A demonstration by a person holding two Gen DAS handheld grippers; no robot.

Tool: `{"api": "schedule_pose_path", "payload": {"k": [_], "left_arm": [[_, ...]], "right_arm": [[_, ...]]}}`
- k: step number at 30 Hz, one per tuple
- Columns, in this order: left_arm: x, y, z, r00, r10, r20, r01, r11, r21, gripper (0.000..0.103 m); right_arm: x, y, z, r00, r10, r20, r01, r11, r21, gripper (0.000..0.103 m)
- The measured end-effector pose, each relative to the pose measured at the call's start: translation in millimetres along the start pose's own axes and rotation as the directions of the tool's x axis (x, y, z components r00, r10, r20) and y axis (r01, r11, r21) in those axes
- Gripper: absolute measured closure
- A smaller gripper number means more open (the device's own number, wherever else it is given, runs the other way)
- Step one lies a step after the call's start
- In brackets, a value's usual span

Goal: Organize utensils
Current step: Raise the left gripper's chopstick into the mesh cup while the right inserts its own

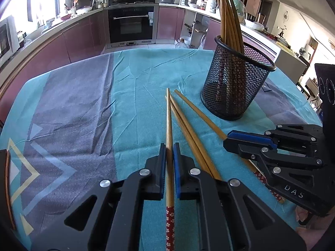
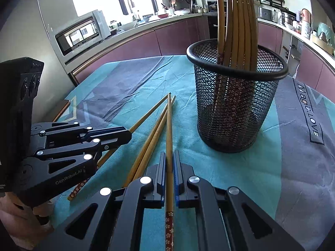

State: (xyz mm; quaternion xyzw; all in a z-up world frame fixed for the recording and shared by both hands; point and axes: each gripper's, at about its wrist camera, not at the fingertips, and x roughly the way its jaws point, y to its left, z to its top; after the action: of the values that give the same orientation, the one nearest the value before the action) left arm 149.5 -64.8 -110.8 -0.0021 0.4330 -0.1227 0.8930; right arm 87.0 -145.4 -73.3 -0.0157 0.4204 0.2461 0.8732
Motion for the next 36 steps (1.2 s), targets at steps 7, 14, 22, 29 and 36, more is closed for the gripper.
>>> {"api": "schedule_pose_path", "payload": {"k": [7, 14, 22, 29, 36], "left_arm": [[-12.3, 5.0, 0.3, 1.000, -0.020, 0.021, 0.020, 1.000, -0.024, 0.095], [-27.4, 7.4, 0.2, 0.998, -0.042, 0.049, 0.044, 0.998, -0.033, 0.095], [-40.9, 6.9, 2.1, 0.995, -0.064, 0.080, 0.068, 0.997, -0.037, 0.095], [-56.0, 7.3, 4.2, 0.990, -0.091, 0.112, 0.095, 0.995, -0.036, 0.095], [-69.5, 6.3, 7.9, 0.982, -0.126, 0.141, 0.131, 0.991, -0.028, 0.095]], "right_arm": [[-11.4, -2.7, 0.6, 0.999, 0.036, 0.026, -0.037, 0.999, 0.018, 0.098], [-22.2, -4.9, 1.7, 0.996, 0.070, 0.049, -0.071, 0.997, 0.031, 0.098], [-41.5, -4.6, 4.5, 0.992, 0.093, 0.087, -0.095, 0.995, 0.021, 0.098], [-50.4, -5.1, 7.4, 0.989, 0.094, 0.112, -0.098, 0.995, 0.029, 0.098], [-62.7, -9.5, 9.8, 0.985, 0.093, 0.145, -0.099, 0.994, 0.035, 0.098]]}}
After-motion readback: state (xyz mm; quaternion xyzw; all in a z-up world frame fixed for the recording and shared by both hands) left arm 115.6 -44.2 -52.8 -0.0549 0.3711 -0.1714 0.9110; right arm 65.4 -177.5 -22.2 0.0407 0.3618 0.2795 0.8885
